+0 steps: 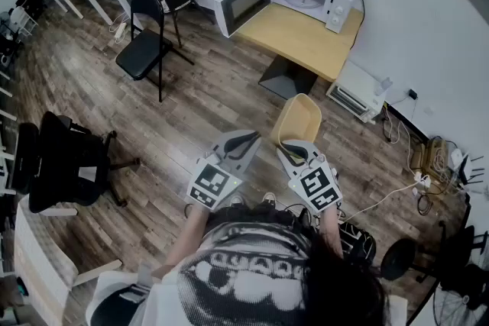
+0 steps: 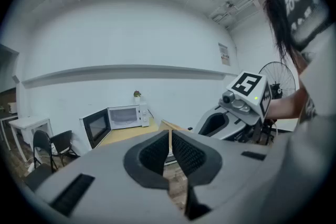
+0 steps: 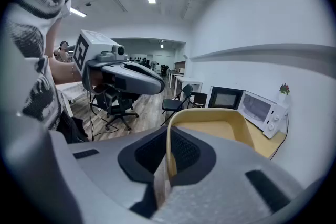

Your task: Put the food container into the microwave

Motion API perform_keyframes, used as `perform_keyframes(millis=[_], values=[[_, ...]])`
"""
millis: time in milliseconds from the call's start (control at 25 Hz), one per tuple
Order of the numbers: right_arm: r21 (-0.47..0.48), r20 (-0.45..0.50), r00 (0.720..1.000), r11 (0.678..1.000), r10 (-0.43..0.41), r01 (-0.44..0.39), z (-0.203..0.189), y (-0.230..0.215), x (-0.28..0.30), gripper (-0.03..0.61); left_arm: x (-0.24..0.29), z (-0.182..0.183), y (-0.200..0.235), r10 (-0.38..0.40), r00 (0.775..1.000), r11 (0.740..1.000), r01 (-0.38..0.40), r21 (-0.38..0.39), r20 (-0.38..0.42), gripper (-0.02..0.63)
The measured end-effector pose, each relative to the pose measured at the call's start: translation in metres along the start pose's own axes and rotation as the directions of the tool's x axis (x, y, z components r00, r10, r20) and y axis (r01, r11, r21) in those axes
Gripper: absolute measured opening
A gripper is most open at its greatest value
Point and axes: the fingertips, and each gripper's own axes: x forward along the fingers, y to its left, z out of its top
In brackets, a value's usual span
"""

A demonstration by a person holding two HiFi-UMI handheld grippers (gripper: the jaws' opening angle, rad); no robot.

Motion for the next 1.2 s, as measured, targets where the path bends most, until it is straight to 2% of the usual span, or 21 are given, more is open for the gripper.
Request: perform_keyframes(millis=[520,920,1200], values=[[0.023,0.015,1.000,1.000,0.008,-0.009,-0.018,-0.022,-0.011,0.021,0.024,-0.001,-0.010,0.019,1.000,1.000,-0.019,-0.010,-0.012,0.015],[0.017,0.010,0.999,0.999,0.041,-0.042,-0.042,-0.032,-0.023,0.021,0.041,-0.003,-0.024,0.075,0.997,0.997,-0.075,-0.029,-0.009,0.015],[0.028,0.002,0.999,0.998,0.053,-0.053,-0.053,-0.043,-0.019,0.021,0.054,-0.004,-0.023,0.072,0.997,0.997,-0.073,-0.031,-0.023,0.015]])
